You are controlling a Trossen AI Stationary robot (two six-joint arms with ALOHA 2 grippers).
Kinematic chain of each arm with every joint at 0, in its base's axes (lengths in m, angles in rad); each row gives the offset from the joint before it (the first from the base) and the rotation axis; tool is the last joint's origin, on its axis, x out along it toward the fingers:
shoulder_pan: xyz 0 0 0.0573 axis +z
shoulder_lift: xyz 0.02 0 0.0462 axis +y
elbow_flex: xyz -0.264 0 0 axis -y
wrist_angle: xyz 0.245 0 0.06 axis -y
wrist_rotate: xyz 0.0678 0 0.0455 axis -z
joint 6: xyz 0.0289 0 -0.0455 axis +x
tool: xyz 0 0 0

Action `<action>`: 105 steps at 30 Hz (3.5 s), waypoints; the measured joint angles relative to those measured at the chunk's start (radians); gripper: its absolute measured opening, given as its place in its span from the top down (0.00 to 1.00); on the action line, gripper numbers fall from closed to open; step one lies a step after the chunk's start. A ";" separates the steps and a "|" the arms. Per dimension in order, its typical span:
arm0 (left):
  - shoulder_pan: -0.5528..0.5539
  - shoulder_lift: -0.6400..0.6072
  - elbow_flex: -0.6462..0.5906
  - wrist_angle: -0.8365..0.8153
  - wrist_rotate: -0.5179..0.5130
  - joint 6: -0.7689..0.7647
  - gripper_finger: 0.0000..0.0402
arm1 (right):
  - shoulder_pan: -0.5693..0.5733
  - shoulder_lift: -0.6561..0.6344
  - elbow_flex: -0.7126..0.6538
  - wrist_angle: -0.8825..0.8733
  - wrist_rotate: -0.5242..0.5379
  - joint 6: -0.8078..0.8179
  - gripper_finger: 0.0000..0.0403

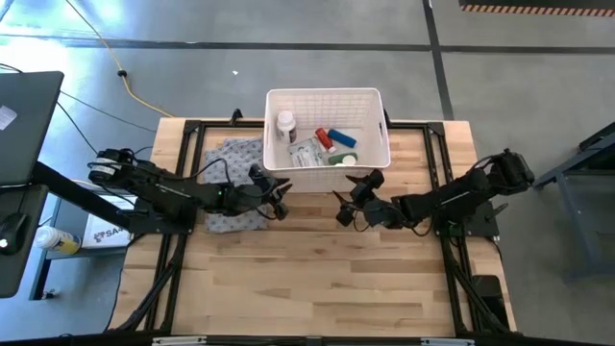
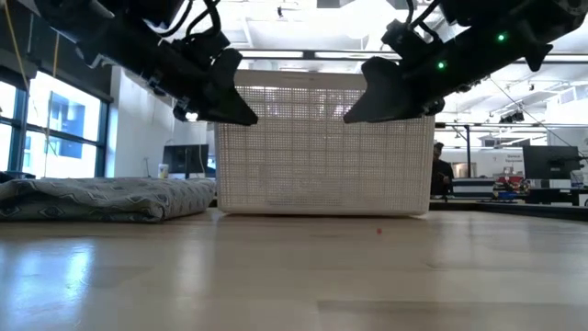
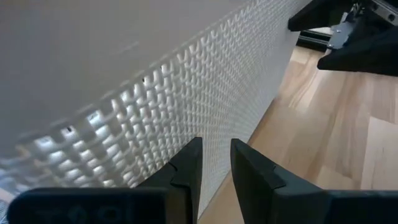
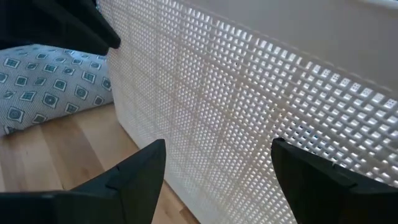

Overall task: Pick & place medical supplies in basket/bin
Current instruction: Adjust the white bin, then return to Home Position

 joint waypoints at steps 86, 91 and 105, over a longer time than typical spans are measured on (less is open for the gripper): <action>-0.221 -0.339 -0.027 -0.262 0.312 0.146 0.71 | 0.173 -0.337 -0.002 -0.381 -0.311 -0.063 0.30; -0.234 -0.385 -0.037 -0.292 0.265 0.129 0.71 | 0.194 -0.402 -0.038 -0.440 -0.303 -0.009 0.30; -0.233 -0.536 -0.053 -0.401 0.244 0.184 0.71 | 0.196 -0.778 -0.296 -0.290 -0.308 -0.090 0.32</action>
